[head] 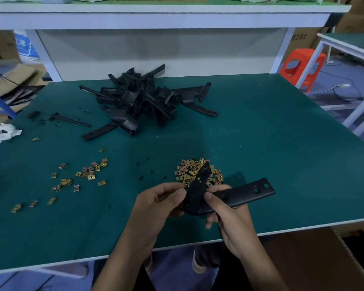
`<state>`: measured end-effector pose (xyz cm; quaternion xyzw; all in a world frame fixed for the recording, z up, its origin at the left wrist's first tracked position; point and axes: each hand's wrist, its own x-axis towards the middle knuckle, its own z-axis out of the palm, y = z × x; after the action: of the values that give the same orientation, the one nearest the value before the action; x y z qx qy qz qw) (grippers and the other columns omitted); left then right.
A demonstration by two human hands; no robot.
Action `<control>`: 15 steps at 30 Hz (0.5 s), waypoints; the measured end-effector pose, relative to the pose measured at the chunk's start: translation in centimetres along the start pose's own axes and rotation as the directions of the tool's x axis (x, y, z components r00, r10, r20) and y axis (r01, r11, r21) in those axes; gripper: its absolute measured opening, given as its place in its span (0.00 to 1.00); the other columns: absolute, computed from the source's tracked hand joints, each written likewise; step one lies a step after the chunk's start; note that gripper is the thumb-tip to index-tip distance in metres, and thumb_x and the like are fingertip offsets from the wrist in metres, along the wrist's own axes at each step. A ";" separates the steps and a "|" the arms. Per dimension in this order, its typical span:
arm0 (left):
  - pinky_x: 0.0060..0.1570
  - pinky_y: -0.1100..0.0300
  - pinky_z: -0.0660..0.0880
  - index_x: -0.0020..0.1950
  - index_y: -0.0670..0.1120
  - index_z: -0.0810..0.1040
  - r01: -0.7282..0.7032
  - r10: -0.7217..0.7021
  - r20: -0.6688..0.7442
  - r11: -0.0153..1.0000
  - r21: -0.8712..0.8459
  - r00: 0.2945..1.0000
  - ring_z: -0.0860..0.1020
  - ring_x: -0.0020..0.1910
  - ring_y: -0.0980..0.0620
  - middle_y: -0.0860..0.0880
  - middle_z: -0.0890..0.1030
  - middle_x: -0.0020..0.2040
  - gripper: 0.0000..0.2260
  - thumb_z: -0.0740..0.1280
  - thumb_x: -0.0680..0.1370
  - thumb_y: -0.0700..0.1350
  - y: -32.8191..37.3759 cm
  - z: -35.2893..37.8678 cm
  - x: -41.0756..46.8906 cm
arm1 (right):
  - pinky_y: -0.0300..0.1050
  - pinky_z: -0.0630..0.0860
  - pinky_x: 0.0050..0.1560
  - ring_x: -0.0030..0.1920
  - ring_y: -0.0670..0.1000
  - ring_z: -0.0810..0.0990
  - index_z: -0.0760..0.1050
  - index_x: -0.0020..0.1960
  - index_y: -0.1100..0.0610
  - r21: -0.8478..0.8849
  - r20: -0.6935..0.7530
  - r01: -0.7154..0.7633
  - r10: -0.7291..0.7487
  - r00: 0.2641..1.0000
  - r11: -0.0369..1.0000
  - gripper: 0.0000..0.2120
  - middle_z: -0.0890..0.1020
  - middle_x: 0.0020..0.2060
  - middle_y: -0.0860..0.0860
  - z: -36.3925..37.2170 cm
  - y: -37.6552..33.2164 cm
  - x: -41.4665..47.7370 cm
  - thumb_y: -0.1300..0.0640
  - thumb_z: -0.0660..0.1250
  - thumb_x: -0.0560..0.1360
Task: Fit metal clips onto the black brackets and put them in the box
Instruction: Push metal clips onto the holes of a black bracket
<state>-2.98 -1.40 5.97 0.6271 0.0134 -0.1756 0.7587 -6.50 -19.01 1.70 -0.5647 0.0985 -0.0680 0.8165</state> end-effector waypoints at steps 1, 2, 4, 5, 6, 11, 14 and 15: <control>0.38 0.65 0.77 0.49 0.51 0.87 -0.001 0.001 -0.003 1.000 0.030 1.000 0.82 0.41 0.54 0.45 0.87 0.46 0.07 0.74 0.72 0.47 0.1 -0.1 0.1 | 0.44 0.75 0.25 0.26 0.56 0.75 0.82 0.43 0.55 -0.015 0.005 0.004 -0.004 1.000 1.000 0.09 0.81 0.34 0.60 0.0 0.1 0.0 0.53 0.78 0.67; 0.37 0.65 0.77 0.49 0.51 0.87 -0.001 0.002 -0.007 0.999 0.054 1.000 0.82 0.41 0.55 0.46 0.87 0.45 0.06 0.74 0.74 0.44 0.1 -0.2 0.1 | 0.45 0.75 0.25 0.26 0.56 0.75 0.82 0.43 0.55 -0.031 0.009 0.009 -0.008 1.000 0.999 0.09 0.81 0.34 0.59 0.0 0.1 0.0 0.53 0.78 0.67; 0.35 0.65 0.76 0.48 0.52 0.87 0.010 -0.008 -0.025 0.996 0.087 1.000 0.82 0.40 0.57 0.47 0.87 0.44 0.07 0.73 0.76 0.41 0.0 -0.5 0.2 | 0.44 0.75 0.25 0.24 0.54 0.74 0.82 0.43 0.54 -0.059 0.011 0.018 -0.018 1.000 0.998 0.10 0.81 0.34 0.58 0.1 0.3 0.1 0.52 0.79 0.66; 0.35 0.65 0.76 0.48 0.52 0.88 0.023 -0.019 -0.037 0.995 0.102 0.999 0.82 0.40 0.57 0.47 0.87 0.43 0.07 0.73 0.75 0.41 -0.1 -0.6 0.2 | 0.44 0.75 0.25 0.23 0.54 0.74 0.82 0.43 0.54 -0.071 0.013 0.024 -0.023 1.000 0.997 0.10 0.81 0.34 0.57 0.1 0.3 0.1 0.51 0.79 0.66; 0.34 0.65 0.76 0.47 0.52 0.88 0.036 -0.031 -0.046 0.993 0.116 0.998 0.82 0.40 0.58 0.48 0.87 0.44 0.07 0.74 0.75 0.41 0.0 -0.8 0.3 | 0.44 0.75 0.25 0.23 0.54 0.74 0.81 0.43 0.54 -0.079 0.017 0.030 -0.029 0.999 0.996 0.11 0.81 0.34 0.58 0.1 0.3 0.1 0.51 0.79 0.66; 0.32 0.66 0.74 0.46 0.54 0.88 0.085 -0.080 -0.035 0.979 0.186 0.996 0.82 0.40 0.60 0.51 0.87 0.44 0.06 0.75 0.73 0.43 -0.2 -1.7 0.4 | 0.45 0.76 0.26 0.24 0.54 0.75 0.80 0.46 0.59 -0.124 0.023 0.038 -0.035 0.999 0.992 0.11 0.79 0.32 0.61 0.0 0.6 0.0 0.55 0.79 0.70; 0.33 0.66 0.72 0.46 0.54 0.88 0.107 -0.104 -0.026 0.972 0.209 0.994 0.81 0.38 0.60 0.48 0.87 0.42 0.07 0.76 0.69 0.48 -0.3 -2.0 0.4 | 0.45 0.76 0.26 0.25 0.53 0.75 0.78 0.49 0.64 -0.146 0.005 0.026 -0.026 1.000 0.989 0.14 0.80 0.34 0.59 0.2 0.6 0.1 0.57 0.78 0.70; 0.33 0.65 0.72 0.47 0.53 0.88 0.118 -0.118 -0.011 0.973 0.200 0.993 0.81 0.37 0.60 0.48 0.87 0.42 0.10 0.76 0.67 0.50 -0.3 -2.0 0.3 | 0.45 0.76 0.26 0.26 0.53 0.75 0.78 0.49 0.64 -0.151 0.009 0.024 -0.023 1.000 0.988 0.15 0.80 0.34 0.58 0.2 0.5 0.1 0.57 0.78 0.70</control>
<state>-2.34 0.41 5.17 0.6983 0.0325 -0.2210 0.6801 -6.33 -18.70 1.23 -0.6264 0.0939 -0.0681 0.7708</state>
